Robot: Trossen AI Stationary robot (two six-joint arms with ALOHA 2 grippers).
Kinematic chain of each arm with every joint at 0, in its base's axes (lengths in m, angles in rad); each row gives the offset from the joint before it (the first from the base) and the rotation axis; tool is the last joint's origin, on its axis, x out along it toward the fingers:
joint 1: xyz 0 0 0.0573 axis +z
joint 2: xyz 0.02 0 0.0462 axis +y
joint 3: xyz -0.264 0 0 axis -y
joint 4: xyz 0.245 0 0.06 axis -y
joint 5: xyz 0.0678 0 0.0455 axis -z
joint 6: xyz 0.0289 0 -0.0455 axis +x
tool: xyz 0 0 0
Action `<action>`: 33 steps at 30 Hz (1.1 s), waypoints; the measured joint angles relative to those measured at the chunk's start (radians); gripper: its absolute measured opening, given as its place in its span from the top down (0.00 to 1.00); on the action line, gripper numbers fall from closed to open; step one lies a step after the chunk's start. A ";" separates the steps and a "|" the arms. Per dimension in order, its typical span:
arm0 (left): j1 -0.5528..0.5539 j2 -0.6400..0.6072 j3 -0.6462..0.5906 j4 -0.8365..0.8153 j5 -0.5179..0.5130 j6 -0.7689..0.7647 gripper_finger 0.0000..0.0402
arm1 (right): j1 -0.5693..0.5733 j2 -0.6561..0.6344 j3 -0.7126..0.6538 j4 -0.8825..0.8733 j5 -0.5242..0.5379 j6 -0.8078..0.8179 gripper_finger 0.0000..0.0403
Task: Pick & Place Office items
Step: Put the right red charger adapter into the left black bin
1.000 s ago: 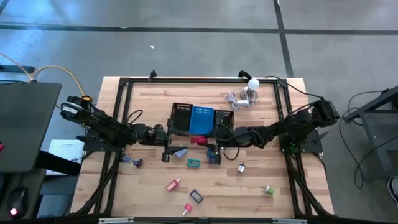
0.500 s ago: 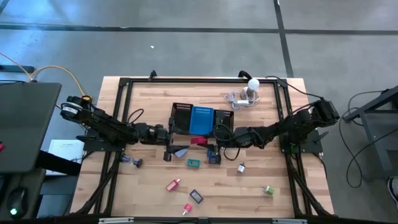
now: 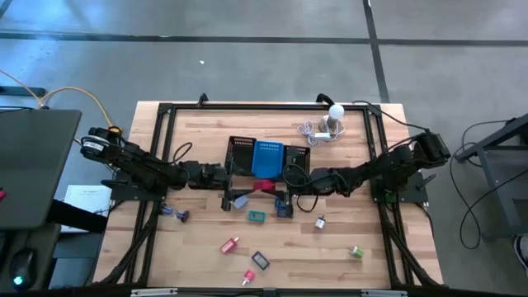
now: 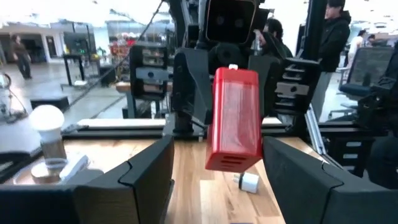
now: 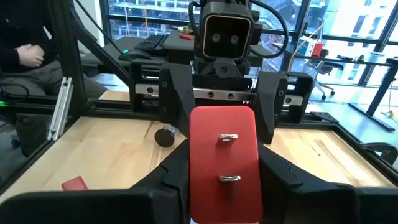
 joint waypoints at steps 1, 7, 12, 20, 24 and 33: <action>0.004 0.000 0.007 -0.015 0.007 -0.008 0.41 | 0.000 0.000 0.000 0.000 0.001 -0.002 0.74; 0.007 0.000 0.029 -0.040 0.029 0.002 0.41 | 0.000 0.000 0.000 0.002 -0.006 -0.003 0.74; 0.007 0.025 0.054 -0.039 0.056 -0.014 0.41 | -0.006 0.000 0.000 0.002 -0.034 -0.006 0.74; 0.006 0.140 0.106 -0.031 0.058 0.004 0.41 | -0.006 0.000 0.000 -0.003 -0.035 -0.006 0.74; 0.004 0.136 0.109 -0.021 0.054 0.012 0.41 | -0.005 0.000 0.000 -0.006 -0.035 -0.007 0.74; -0.028 0.133 0.109 0.030 0.051 0.064 0.43 | -0.003 0.000 0.000 -0.023 -0.038 -0.008 0.74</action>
